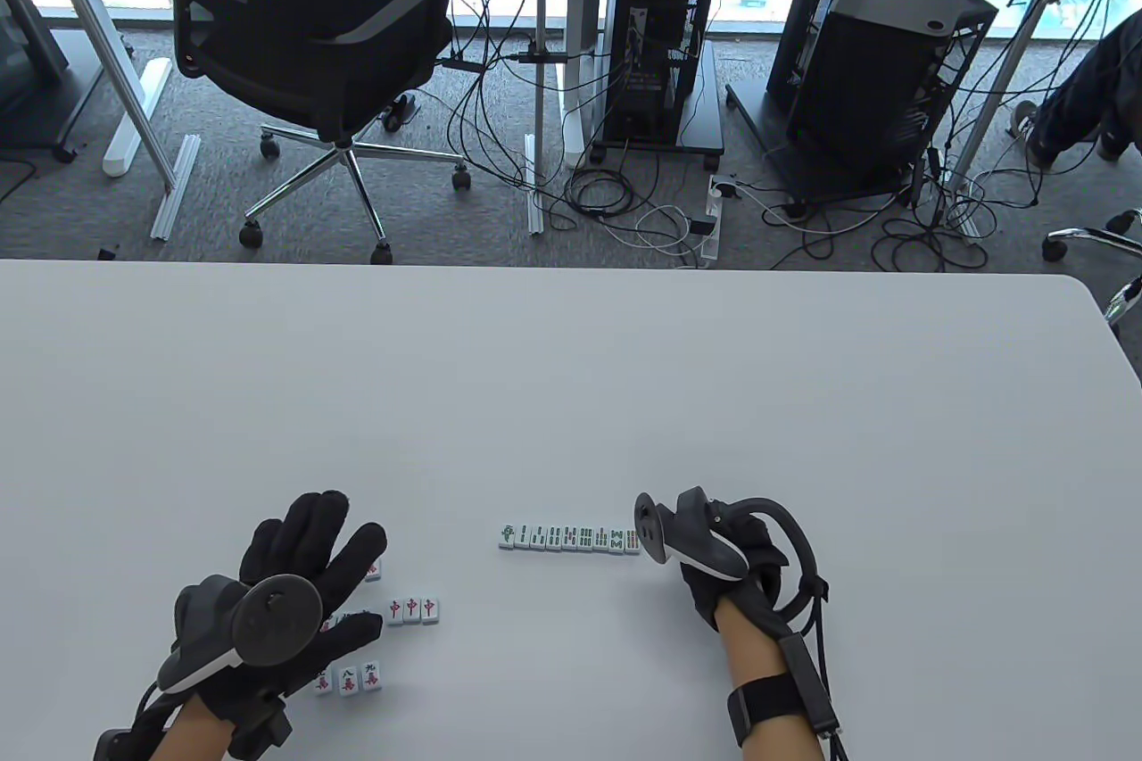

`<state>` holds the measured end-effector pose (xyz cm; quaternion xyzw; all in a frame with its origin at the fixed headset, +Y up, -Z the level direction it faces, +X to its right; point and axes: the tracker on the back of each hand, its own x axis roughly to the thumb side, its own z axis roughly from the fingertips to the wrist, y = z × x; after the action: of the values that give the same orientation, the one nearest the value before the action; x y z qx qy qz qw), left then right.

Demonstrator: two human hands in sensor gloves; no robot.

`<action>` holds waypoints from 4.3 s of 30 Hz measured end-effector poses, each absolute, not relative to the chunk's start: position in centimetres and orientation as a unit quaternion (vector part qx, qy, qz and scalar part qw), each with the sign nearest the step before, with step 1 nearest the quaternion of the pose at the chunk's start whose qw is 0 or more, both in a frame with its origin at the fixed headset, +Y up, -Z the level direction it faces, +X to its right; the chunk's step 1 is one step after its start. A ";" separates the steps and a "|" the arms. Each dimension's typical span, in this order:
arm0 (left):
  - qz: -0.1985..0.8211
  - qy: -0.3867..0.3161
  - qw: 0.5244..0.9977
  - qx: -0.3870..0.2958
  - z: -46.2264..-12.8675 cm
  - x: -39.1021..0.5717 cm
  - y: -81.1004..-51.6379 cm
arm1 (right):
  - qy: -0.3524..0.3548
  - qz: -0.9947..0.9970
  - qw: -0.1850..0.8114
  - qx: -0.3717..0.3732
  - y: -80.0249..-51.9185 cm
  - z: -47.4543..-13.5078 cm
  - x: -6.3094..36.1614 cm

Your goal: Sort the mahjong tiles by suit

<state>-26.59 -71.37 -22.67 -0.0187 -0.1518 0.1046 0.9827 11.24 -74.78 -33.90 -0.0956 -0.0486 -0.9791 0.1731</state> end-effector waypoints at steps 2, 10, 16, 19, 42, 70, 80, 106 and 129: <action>0.104 -0.152 0.983 -0.020 -22.7 -26.6 -71.4 | -0.030 -0.983 0.134 -0.123 -73.9 -33.0 9.2; 0.101 -0.156 0.982 -0.018 -22.6 -26.4 -71.4 | -0.044 -0.965 0.070 -0.248 -74.1 -29.7 -0.2; 0.105 -0.160 0.981 -0.012 -22.4 -26.3 -71.1 | -0.053 -0.954 0.091 -0.282 -75.8 -29.1 -4.0; 0.106 -0.162 0.981 -0.010 -22.4 -26.3 -71.1 | -0.063 -0.952 0.096 -0.285 -76.6 -29.0 -4.5; 0.106 -0.159 0.982 -0.010 -22.3 -26.4 -71.2 | -0.037 -0.981 0.161 -0.100 -70.0 -31.5 12.1; 0.114 -0.155 0.981 -0.023 -22.8 -26.8 -71.5 | -0.086 -0.976 0.190 -0.061 -75.5 -34.5 15.5; 0.113 -0.163 0.980 -0.017 -22.6 -26.6 -71.5 | -0.005 -0.977 0.071 -0.202 -72.8 -29.8 5.1; 0.120 -0.170 0.978 -0.002 -22.2 -26.6 -71.1 | -0.046 -0.960 0.098 -0.257 -76.6 -28.4 -3.0; 0.110 -0.162 0.981 -0.013 -22.3 -26.5 -71.1 | -0.045 -0.987 0.146 -0.049 -71.5 -32.8 15.4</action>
<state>-26.54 -71.10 -22.33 -0.0130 -0.1618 0.1105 0.9805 15.37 -71.54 -32.79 -0.0492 -0.0450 -0.9870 0.1463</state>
